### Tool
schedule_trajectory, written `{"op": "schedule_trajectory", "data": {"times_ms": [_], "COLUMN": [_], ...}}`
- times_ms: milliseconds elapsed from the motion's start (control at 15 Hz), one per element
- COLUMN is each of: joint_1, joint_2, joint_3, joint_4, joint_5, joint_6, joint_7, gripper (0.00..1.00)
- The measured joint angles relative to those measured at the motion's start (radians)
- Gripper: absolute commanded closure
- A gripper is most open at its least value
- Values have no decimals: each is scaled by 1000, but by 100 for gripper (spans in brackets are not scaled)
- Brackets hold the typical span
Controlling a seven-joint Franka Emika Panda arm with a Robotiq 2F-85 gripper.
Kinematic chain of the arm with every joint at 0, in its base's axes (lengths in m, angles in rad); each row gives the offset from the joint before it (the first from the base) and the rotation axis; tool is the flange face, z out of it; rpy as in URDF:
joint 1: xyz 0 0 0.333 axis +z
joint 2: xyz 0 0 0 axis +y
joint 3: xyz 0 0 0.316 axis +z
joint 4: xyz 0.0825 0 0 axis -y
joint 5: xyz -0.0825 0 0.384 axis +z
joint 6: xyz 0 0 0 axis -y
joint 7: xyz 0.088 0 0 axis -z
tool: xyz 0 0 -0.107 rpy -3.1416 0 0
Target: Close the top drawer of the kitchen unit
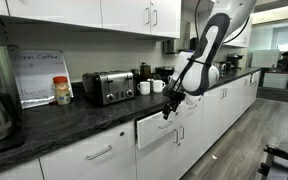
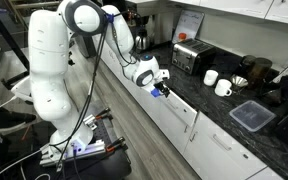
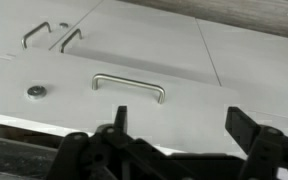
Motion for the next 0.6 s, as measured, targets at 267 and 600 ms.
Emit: {"op": "schedule_trajectory", "data": {"times_ms": [267, 600], "joint_1": [115, 85], "joint_2": [-177, -378], "joint_3": [-95, -23], "joint_4": [-88, -162], "joint_5": [-54, -97], "joint_6": [-242, -471], "joint_7": [130, 222], "gripper": [0, 0]}}
